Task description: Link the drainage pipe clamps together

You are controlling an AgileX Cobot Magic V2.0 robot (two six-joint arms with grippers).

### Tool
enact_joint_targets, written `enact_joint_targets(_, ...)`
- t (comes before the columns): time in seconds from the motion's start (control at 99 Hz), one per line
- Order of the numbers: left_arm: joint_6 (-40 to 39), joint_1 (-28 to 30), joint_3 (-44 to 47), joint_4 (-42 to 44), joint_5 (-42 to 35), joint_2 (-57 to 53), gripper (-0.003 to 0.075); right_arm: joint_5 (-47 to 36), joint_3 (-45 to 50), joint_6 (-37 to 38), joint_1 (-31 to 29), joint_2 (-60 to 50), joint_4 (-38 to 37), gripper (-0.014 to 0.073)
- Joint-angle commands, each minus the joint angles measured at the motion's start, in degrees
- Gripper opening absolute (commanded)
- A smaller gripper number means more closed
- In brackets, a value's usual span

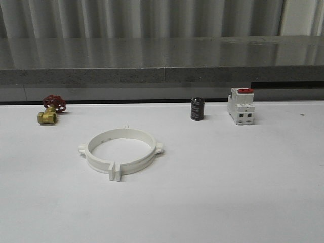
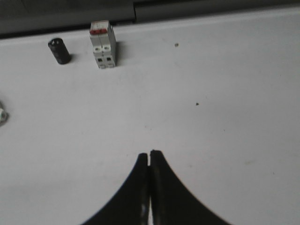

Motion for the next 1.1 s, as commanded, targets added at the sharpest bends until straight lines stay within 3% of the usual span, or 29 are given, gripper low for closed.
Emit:
enact_joint_targets(0.0,-0.14,-0.01,-1.45,-0.15,-4.4,0.35,-0.002,-11.54,2.36,-2.65,-2.2,-2.0,2.39,-0.0067)
enact_joint_targets(0.363,-0.14,-0.01,-1.45,-0.15,-4.4,0.35,-0.002,-28.28,16.21,-6.82,-4.11,-13.89,5.23,-0.0067)
enact_joint_targets(0.687,-0.14,-0.01,-1.45,-0.15,-4.4,0.35,-0.002,-32.35,24.46,-7.28,-4.11,-20.66,5.23,-0.0067)
enact_joint_targets(1.09,-0.14,-0.01,-1.45,-0.15,-4.4,0.35,-0.002,-35.48,24.38,-10.14,-4.11,-20.66,5.23,-0.0067)
